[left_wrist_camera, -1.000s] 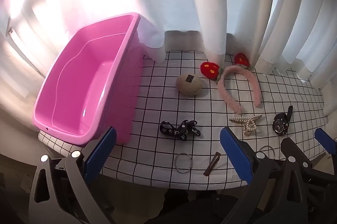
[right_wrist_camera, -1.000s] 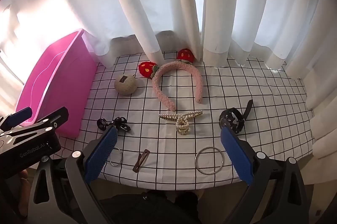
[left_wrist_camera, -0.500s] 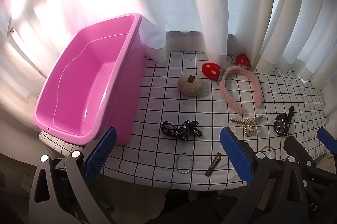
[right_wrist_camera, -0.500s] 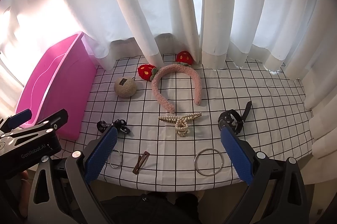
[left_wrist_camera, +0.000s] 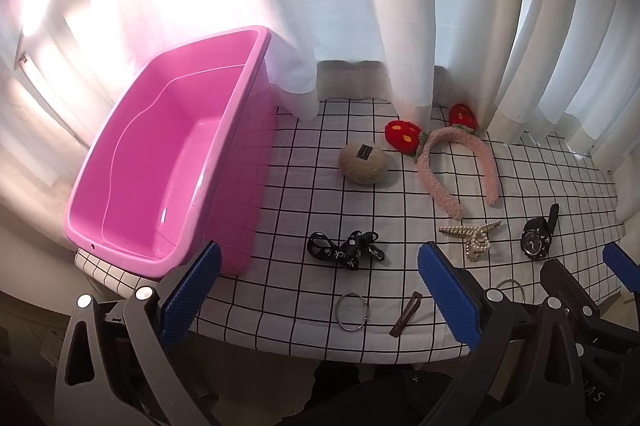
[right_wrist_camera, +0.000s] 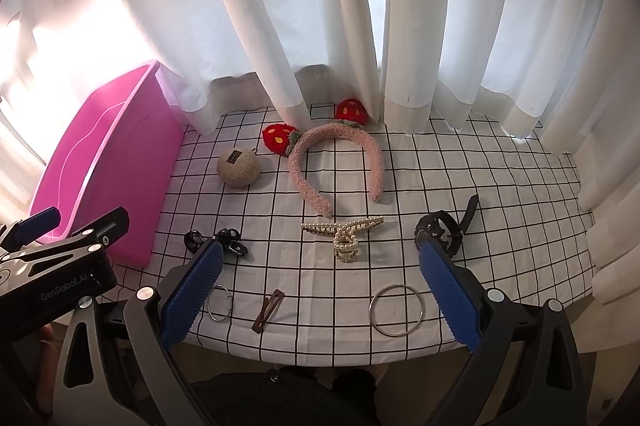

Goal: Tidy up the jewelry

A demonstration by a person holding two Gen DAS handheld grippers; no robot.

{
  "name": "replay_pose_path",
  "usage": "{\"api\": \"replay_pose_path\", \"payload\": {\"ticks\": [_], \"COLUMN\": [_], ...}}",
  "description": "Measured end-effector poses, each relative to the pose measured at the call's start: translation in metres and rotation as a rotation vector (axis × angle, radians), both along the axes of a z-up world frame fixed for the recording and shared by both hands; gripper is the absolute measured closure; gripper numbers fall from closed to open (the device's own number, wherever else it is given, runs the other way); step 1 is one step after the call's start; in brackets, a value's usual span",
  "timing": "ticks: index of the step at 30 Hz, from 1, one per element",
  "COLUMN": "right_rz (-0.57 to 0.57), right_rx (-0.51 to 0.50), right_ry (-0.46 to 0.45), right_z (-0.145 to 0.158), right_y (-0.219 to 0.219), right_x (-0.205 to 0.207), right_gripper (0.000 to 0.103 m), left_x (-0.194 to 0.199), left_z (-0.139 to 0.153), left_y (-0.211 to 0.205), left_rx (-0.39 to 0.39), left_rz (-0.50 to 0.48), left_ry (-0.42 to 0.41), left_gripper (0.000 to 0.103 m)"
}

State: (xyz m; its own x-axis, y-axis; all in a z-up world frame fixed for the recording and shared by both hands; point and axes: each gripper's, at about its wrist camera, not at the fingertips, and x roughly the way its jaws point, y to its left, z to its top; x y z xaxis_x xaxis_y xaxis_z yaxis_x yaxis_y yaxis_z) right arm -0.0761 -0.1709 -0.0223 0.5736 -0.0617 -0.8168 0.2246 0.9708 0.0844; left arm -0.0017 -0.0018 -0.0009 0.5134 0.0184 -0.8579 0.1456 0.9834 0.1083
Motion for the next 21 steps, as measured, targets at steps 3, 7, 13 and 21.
{"api": "replay_pose_path", "payload": {"ticks": [3,7,13,21], "right_rz": [0.002,0.004,0.004,0.005], "right_rx": [-0.002,-0.001,0.001,0.001], "right_ry": [0.001,0.001,-0.001,-0.003], "right_z": [0.0007,0.0009,0.0001,0.0], "right_y": [0.0004,0.0003,0.0002,0.0003], "right_x": [0.0016,0.0028,0.0023,0.001], "right_gripper": [0.009,0.009,0.009,0.009], "left_x": [0.0002,0.0,0.0,0.0003], "left_z": [0.0001,0.0001,0.0002,0.0003], "left_y": [0.0005,0.0001,0.0001,-0.0001], "left_rx": [0.0,0.0,0.001,0.001], "left_rz": [0.0,0.001,0.001,0.001], "left_ry": [0.001,0.0,0.001,0.001], "left_gripper": [0.006,0.006,0.006,0.006]}}
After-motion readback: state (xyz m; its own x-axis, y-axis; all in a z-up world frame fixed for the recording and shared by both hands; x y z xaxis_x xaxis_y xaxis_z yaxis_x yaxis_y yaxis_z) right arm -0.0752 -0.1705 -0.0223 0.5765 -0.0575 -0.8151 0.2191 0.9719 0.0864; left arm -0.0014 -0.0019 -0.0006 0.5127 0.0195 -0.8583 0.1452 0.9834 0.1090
